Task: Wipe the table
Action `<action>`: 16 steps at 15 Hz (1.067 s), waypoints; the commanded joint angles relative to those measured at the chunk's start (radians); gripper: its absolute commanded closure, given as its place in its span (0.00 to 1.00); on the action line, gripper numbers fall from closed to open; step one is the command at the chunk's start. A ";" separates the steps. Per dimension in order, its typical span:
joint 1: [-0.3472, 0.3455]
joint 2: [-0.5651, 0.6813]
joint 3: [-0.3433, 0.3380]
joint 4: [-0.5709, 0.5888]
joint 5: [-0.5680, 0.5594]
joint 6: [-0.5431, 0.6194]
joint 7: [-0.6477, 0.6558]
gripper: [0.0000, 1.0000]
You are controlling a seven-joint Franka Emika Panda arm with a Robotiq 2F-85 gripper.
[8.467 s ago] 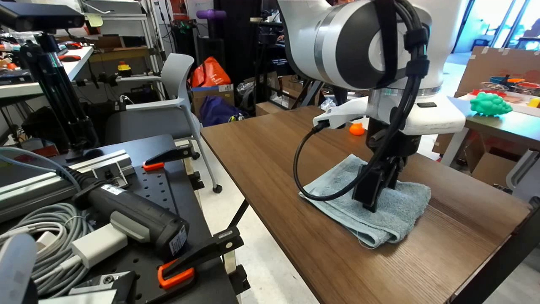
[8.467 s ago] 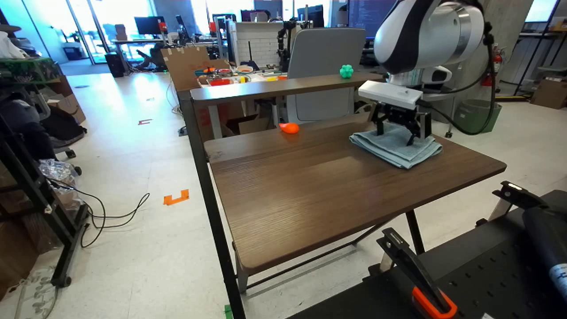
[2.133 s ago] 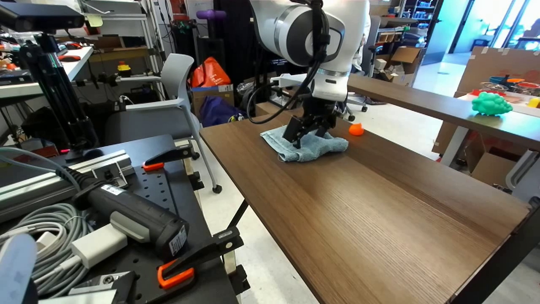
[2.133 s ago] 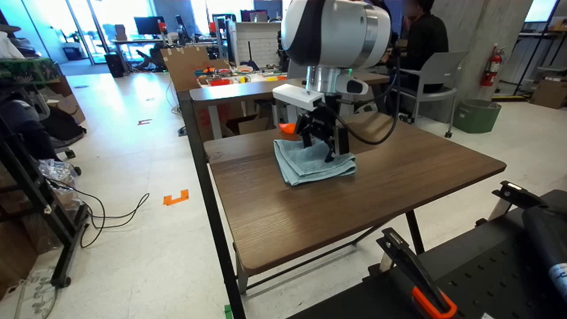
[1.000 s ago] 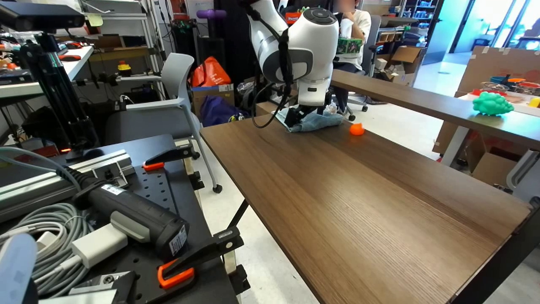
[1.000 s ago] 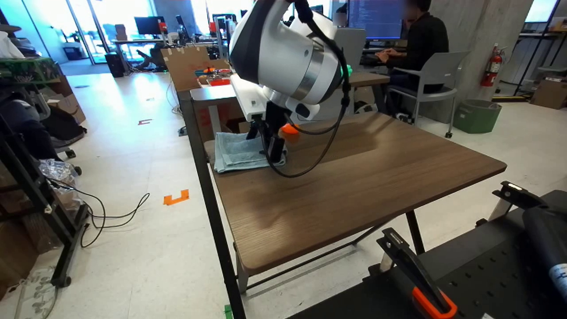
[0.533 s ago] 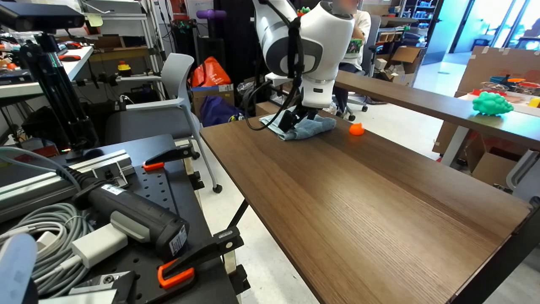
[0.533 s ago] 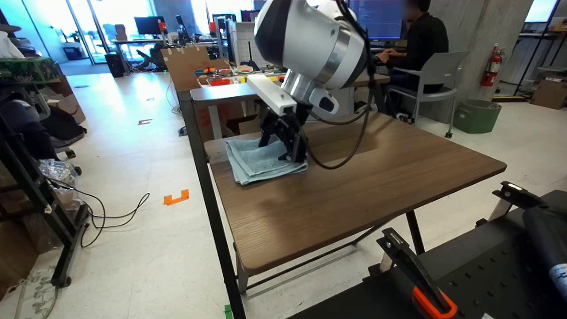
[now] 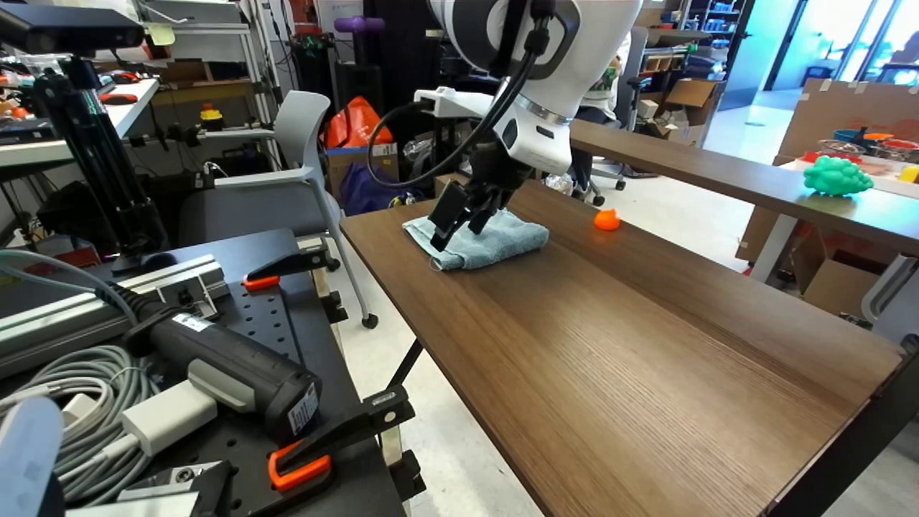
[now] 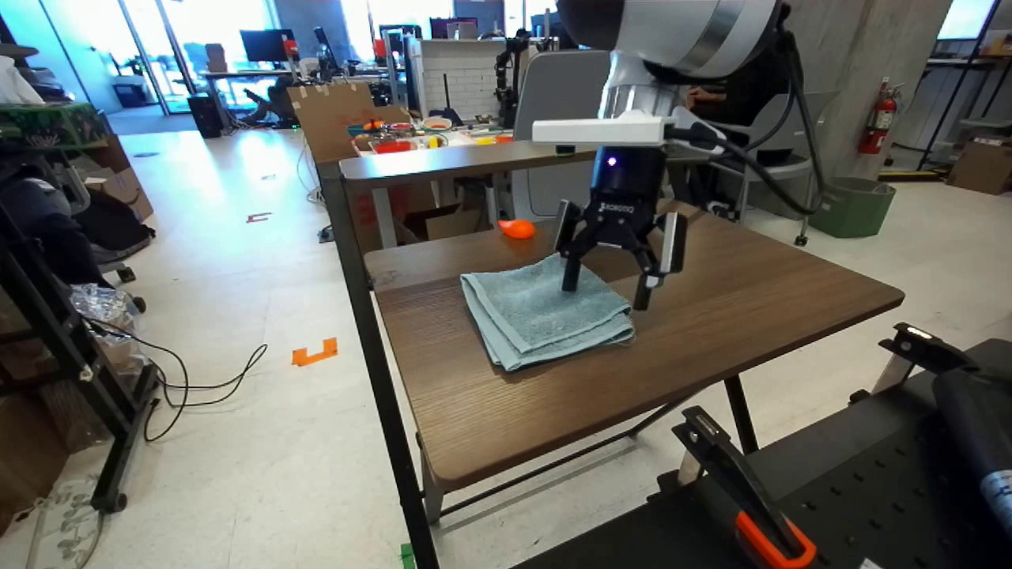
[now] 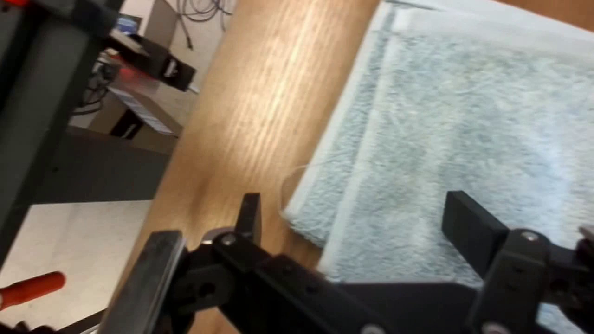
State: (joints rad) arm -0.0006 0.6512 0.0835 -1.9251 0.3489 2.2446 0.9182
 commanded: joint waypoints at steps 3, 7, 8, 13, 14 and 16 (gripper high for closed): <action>0.124 -0.045 -0.103 -0.039 -0.171 -0.170 0.045 0.00; 0.116 -0.129 -0.094 -0.105 -0.148 -0.116 -0.007 0.00; 0.101 -0.154 -0.086 -0.117 -0.123 -0.109 -0.028 0.00; 0.021 -0.362 -0.070 -0.201 0.111 -0.109 -0.123 0.00; 0.011 -0.413 -0.077 -0.221 0.153 -0.116 -0.117 0.00; 0.035 -0.331 -0.089 -0.153 0.087 -0.117 -0.093 0.00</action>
State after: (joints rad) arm 0.0318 0.3195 -0.0021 -2.0803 0.4352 2.1299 0.8249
